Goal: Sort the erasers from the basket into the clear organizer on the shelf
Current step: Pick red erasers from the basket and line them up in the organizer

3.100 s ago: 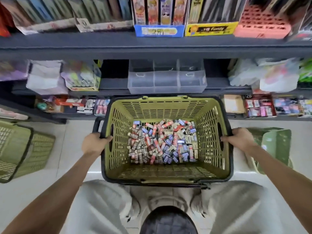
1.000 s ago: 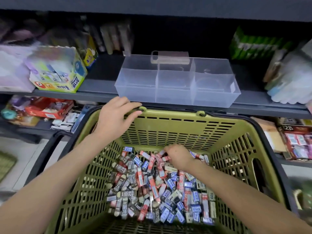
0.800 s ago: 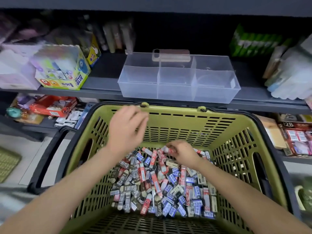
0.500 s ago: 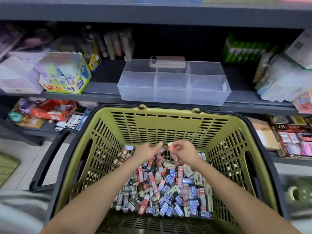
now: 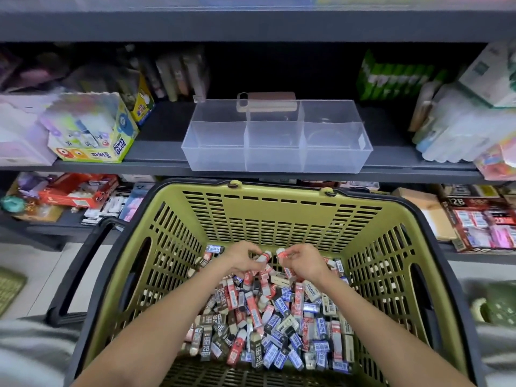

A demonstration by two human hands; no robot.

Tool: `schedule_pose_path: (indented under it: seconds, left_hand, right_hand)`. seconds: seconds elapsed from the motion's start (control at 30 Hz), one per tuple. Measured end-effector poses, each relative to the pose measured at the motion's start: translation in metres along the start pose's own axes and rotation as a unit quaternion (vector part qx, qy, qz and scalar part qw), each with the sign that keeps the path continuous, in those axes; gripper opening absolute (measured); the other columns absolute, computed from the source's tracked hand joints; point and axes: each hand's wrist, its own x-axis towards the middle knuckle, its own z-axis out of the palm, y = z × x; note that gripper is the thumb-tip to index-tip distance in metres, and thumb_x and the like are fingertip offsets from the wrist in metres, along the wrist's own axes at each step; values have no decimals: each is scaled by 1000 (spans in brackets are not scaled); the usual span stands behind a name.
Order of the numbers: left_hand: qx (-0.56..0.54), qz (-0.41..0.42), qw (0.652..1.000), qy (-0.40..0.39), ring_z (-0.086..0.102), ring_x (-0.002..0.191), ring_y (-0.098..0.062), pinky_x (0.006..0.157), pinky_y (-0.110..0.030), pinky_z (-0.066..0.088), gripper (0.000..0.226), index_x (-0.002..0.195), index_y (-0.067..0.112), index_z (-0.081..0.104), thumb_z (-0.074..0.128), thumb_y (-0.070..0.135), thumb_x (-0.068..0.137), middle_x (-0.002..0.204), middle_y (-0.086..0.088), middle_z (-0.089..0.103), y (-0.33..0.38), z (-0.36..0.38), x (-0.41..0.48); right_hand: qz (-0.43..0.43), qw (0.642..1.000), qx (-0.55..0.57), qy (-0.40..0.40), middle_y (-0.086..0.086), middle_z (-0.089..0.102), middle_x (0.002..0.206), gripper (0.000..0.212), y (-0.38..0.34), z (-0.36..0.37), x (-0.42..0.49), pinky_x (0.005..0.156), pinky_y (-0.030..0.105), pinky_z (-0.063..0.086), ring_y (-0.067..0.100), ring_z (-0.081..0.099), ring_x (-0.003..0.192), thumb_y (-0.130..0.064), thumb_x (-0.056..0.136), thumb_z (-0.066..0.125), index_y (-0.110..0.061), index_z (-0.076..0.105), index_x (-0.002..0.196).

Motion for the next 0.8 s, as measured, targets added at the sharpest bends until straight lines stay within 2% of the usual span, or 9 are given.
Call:
schedule_pose_path:
  seconds: [0.17, 0.23, 0.3, 0.37, 0.43, 0.53, 0.57, 0.7, 0.8]
  left_hand:
    - [-132, -43, 989, -56, 61, 99, -17, 77, -25, 57, 70, 142, 18, 39, 70, 4, 81, 141, -7, 43, -2, -2, -9]
    - [-210, -63, 973, -71, 62, 97, -18, 70, -24, 57, 68, 140, 14, 41, 66, -6, 80, 120, -7, 55, -4, -2, -14]
    - [-263, -72, 960, -60, 61, 92, -17, 64, -24, 53, 64, 137, 12, 43, 62, -12, 81, 110, -5, 56, -8, -1, -18]
    - [-318, -85, 943, -37, 59, 97, -20, 75, -31, 52, 62, 134, 14, 47, 59, -15, 80, 115, -7, 54, -12, 2, -20]
    - [-384, -97, 918, -24, 59, 104, -26, 84, -37, 51, 58, 129, 14, 51, 56, -17, 80, 118, -12, 57, -14, 3, -21]
    - [-459, -108, 881, -38, 59, 85, -18, 60, -29, 50, 43, 116, 9, 56, 53, -16, 81, 104, -9, 60, -11, -1, -30]
    - [-485, -110, 867, -44, 58, 79, -18, 58, -29, 50, 39, 115, 6, 56, 51, -14, 82, 104, -10, 60, -10, -2, -31]
    - [-583, -130, 802, -14, 48, 67, -20, 65, -39, 49, 40, 112, 1, 55, 34, -9, 80, 93, -14, 49, -13, -3, -31]
    - [-629, -116, 769, 1, 49, 73, -22, 65, -40, 49, 42, 108, 2, 55, 37, -5, 70, 86, -13, 49, -11, -6, -37]
  right_hand:
    - [-20, 994, -110, -12, 3, 70, 71, 24, -9, 14, 6, 61, 27, 51, 15, 65, 53, -29, 90, 55, -10, 68, 92]
    - [-14, 995, -99, -27, -6, 66, 73, 17, -14, 21, 10, 56, 26, 49, 11, 60, 54, -31, 90, 55, -20, 69, 90]
    - [-4, 996, -76, -38, -9, 63, 77, 14, -16, 26, 13, 51, 24, 44, 7, 53, 56, -33, 88, 59, -23, 67, 90]
    - [20, 996, -56, -64, -4, 62, 83, 17, -18, 29, 15, 50, 22, 41, 9, 54, 65, -35, 82, 65, -22, 64, 92]
    - [36, 993, -56, -97, -4, 59, 83, 27, -20, 30, 17, 59, 24, 44, 13, 56, 74, -32, 73, 72, -17, 63, 94]
    - [33, 990, -84, -110, -2, 58, 84, 32, -22, 33, 19, 70, 29, 49, 15, 57, 76, -25, 72, 76, -13, 62, 98]
    - [29, 989, -104, -103, -2, 58, 89, 38, -22, 33, 18, 71, 30, 50, 16, 58, 79, -23, 72, 76, -12, 60, 105]
    - [0, 992, -106, -71, 5, 57, 121, 61, -13, 30, 9, 74, 28, 49, 17, 58, 88, -14, 75, 75, -6, 49, 130]
    - [17, 998, 47, -44, 5, 62, 103, 52, -15, 19, -3, 55, 19, 47, 10, 56, 65, -4, 77, 72, -4, 54, 125]
